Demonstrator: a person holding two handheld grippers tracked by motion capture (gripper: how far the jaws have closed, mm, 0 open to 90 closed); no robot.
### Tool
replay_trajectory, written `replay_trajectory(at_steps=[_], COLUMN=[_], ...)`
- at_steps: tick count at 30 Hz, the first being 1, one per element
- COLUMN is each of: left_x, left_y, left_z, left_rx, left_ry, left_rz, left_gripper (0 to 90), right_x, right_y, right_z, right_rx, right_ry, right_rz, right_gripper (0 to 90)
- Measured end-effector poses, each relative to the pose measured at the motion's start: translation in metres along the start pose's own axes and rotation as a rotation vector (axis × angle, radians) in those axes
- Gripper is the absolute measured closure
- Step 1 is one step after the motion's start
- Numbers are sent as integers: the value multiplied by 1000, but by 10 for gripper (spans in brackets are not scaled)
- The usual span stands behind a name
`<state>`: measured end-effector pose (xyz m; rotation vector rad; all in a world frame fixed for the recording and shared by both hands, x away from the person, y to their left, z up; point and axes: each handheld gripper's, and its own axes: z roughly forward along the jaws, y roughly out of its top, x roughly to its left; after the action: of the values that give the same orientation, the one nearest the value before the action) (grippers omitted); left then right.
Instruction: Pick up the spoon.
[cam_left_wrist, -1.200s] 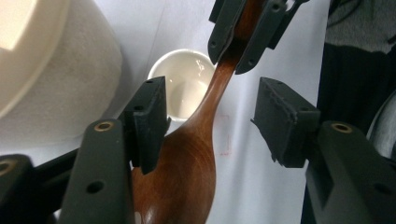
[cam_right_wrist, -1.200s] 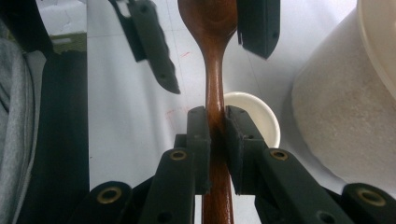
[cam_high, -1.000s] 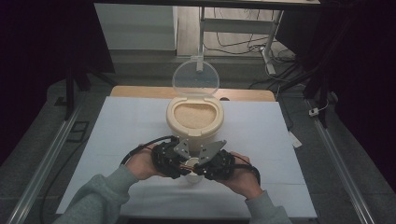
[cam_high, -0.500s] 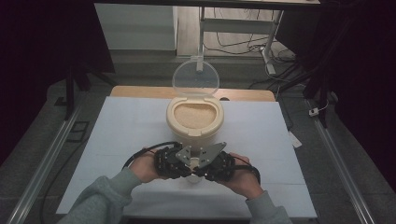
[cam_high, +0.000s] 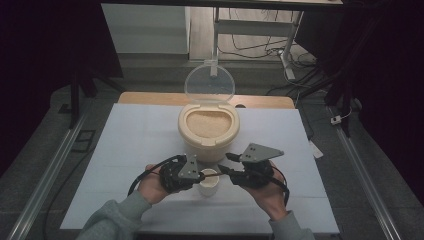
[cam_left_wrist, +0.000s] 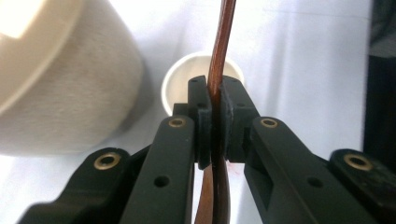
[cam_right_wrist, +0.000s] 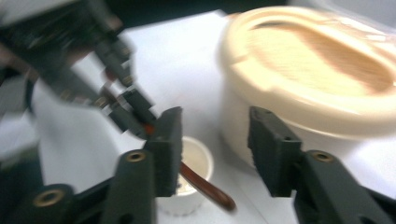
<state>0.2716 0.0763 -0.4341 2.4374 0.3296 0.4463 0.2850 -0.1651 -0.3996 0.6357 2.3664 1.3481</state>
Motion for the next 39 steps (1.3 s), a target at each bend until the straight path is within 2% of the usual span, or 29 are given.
replay_trajectory(at_steps=[4, 8, 11, 18, 24, 28, 31, 39], left_x=[-4, -7, -9, -11, -18, -21, -23, -28], left_y=[-1, -2, -3, -2, 3, 6, 8, 10], left_z=[-3, -5, -4, -1, 2, 5, 7, 9], left_rx=[-36, -71, -88, -98, -106, -112, -118, -118], left_ry=[54, 100, 133, 177, 232, 254, 267, 322], left_rz=[-25, -49, -61, -75, -51, -44, -41, -17], left_gripper=[832, 832, 832, 832, 831, 831, 831, 831], right_x=[1, 4, 6, 12, 19, 25, 25, 21], right_y=[-10, -19, -25, -33, -32, -29, -29, -29], right_z=[-11, -18, -20, -16, -9, -4, 1, 8], right_rx=[-49, -70, -81, -96, -125, -142, -151, -207], right_ry=[-95, -156, -167, -183, -187, -231, -211, -207], right_rz=[111, 210, 255, 329, 403, 444, 500, 599], right_gripper=[439, 415, 403, 405, 421, 447, 453, 536])
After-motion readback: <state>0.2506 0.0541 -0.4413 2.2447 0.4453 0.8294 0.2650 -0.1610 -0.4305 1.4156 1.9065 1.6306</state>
